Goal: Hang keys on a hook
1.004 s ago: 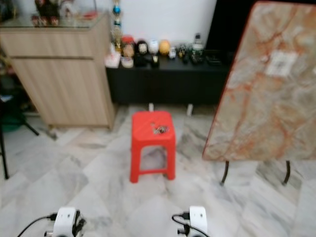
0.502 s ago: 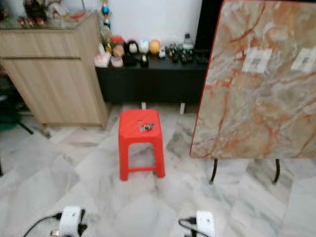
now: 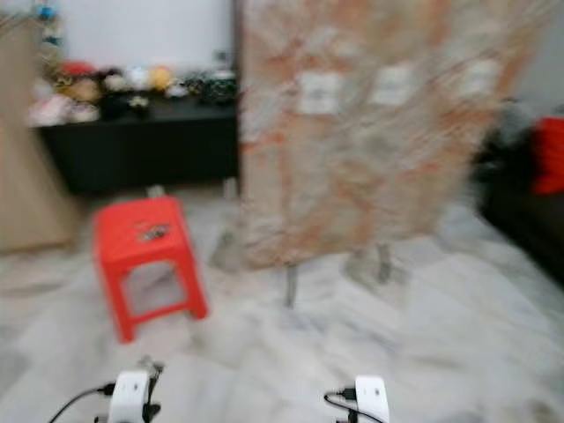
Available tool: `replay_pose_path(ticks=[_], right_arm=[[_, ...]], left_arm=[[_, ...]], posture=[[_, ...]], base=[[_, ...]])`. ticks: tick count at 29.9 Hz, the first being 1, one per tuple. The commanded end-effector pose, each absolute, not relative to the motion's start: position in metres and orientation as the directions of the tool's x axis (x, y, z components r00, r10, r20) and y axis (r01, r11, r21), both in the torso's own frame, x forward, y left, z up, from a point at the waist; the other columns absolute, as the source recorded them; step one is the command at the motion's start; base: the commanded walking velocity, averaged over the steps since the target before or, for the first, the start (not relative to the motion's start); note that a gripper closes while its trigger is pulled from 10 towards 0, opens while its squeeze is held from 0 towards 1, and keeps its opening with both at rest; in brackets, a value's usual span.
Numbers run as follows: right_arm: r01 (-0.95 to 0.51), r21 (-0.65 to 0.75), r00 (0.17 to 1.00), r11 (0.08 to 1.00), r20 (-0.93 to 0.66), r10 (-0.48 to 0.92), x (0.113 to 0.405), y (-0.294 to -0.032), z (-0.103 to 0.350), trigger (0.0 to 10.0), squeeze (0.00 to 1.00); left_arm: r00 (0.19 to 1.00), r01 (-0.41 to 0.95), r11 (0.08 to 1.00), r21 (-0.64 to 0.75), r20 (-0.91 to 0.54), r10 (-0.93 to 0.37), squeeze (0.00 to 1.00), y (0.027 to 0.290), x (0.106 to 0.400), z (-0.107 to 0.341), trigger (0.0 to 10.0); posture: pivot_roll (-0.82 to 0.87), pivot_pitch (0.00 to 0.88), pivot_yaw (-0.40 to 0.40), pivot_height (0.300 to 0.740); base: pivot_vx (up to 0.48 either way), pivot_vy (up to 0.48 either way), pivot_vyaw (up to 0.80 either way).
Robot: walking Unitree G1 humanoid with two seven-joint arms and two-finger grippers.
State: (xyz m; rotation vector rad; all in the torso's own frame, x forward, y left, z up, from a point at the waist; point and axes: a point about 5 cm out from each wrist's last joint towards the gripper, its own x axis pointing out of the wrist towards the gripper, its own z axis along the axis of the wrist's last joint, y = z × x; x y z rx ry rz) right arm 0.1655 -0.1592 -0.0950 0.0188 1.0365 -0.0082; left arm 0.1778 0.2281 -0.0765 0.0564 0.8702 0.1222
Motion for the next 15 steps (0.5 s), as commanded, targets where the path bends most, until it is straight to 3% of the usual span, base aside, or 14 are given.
replay_pose_path(ticks=[1,8,15], right_arm=[[0.016,0.009,0.509,1.000,-0.861,-0.001,0.166,-0.160,-0.095,10.0,0.00],[0.018,0.004,0.509,1.000,-0.861,-0.005,0.165,-0.161,-0.095,10.0,0.00],[0.012,-0.006,0.511,1.000,-0.860,-0.012,0.164,-0.161,-0.095,10.0,0.00]], left_arm=[[0.639,-0.113,0.991,0.078,-0.758,0.132,0.00,0.226,0.181,-0.076,10.0],[0.714,-0.070,0.993,0.093,-0.691,0.115,0.00,0.226,0.203,-0.063,10.0],[0.829,-0.005,0.997,0.076,-0.557,0.046,0.00,0.215,0.235,-0.040,10.0]], posture=[[0.05,0.000,-0.078,0.740],[0.05,0.000,-0.080,0.740],[0.05,0.000,-0.075,0.740]], base=[[0.000,0.000,-0.79],[0.000,0.000,-0.78],[0.000,0.000,0.00]])
